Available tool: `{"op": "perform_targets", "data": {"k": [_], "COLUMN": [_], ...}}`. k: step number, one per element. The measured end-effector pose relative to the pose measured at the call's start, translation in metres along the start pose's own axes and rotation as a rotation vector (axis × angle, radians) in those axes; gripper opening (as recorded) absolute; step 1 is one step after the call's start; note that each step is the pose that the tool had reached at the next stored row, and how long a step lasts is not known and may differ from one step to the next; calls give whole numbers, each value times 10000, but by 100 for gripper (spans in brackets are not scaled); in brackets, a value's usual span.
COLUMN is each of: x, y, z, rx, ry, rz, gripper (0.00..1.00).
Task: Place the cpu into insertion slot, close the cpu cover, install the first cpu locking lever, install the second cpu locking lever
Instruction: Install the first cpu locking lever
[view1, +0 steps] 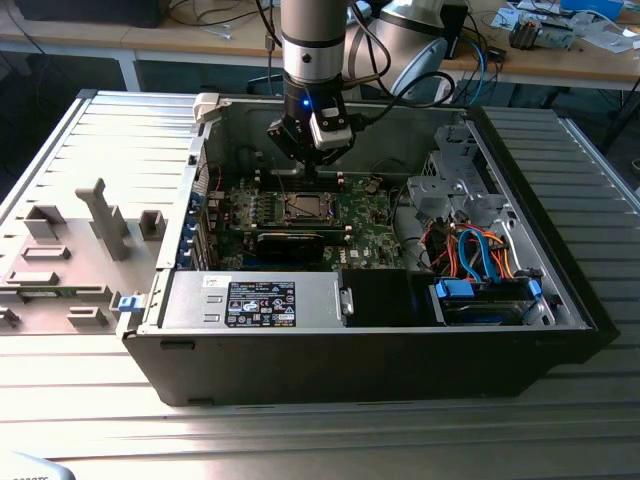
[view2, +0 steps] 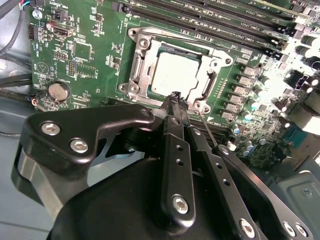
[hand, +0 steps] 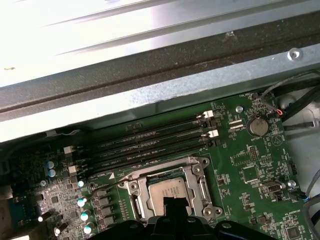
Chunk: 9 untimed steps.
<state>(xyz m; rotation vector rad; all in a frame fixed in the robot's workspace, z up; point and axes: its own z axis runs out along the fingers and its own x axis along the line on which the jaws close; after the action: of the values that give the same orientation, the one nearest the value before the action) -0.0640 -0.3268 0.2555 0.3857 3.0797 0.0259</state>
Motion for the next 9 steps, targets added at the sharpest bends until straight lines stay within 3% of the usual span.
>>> {"op": "perform_targets", "data": {"k": [9], "x": [0], "y": [0], "z": [0], "rx": [-4], "ry": [2], "rz": [-106], "gripper": [11]}}
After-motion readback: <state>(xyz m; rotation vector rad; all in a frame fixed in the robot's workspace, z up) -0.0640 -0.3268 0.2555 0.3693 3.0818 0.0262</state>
